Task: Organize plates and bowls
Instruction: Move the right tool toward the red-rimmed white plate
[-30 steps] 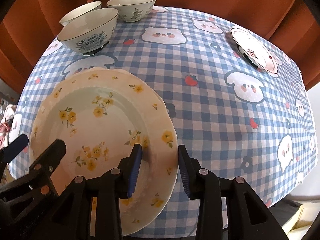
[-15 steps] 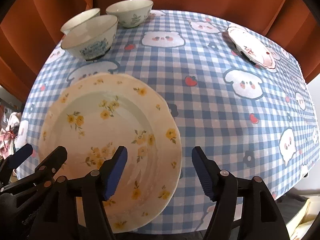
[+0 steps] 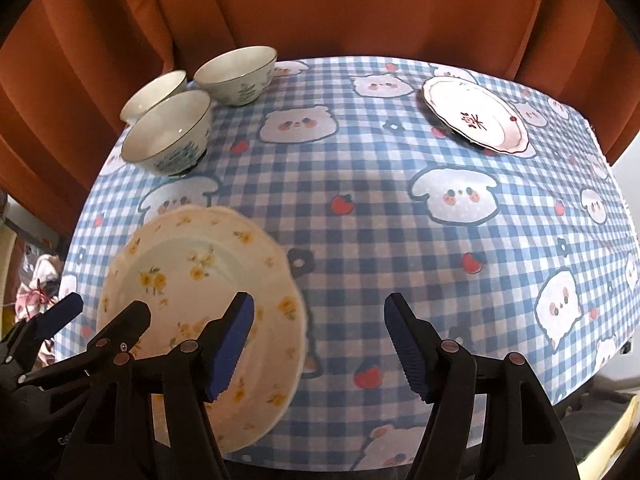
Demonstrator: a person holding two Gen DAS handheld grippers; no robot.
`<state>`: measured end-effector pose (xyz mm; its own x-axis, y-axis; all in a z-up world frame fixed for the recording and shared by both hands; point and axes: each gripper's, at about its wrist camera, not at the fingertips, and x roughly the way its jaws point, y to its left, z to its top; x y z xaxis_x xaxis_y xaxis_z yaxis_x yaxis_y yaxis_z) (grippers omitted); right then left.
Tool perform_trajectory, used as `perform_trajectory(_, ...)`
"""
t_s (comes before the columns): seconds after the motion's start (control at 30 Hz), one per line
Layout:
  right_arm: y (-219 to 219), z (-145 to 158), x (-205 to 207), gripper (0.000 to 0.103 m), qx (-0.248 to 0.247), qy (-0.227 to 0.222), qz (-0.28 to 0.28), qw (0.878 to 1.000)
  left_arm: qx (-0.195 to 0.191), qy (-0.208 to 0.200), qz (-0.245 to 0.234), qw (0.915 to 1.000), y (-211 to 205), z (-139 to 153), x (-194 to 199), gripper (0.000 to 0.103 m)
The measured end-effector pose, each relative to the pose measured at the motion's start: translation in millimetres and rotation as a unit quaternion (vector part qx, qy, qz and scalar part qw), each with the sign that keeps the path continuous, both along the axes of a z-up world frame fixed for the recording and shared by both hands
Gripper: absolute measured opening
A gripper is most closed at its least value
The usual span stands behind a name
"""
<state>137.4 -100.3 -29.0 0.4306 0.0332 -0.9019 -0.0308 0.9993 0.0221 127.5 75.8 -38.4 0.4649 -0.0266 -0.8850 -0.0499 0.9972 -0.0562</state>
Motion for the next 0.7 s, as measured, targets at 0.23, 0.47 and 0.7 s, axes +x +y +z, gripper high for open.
perform_trajectory(0.23,-45.4,8.5,11.7,0.071,0.029,-0.002,0.014,0.999,0.006,-0.005,0.020,0.9998,-43.9,9.5,6.2,0.089)
perform_trajectory(0.47,-92.5,18.9,26.4,0.071,0.032,-0.011,0.030,0.999,0.013,-0.007,0.037,0.9992,-96.6,15.2,18.8,0.089)
perform_trajectory(0.7,-142.6,22.1,42.3,0.071,0.036,-0.015,0.033,0.999,0.014,-0.008,0.043,0.9990,-145.2,15.1,30.8,0.089)
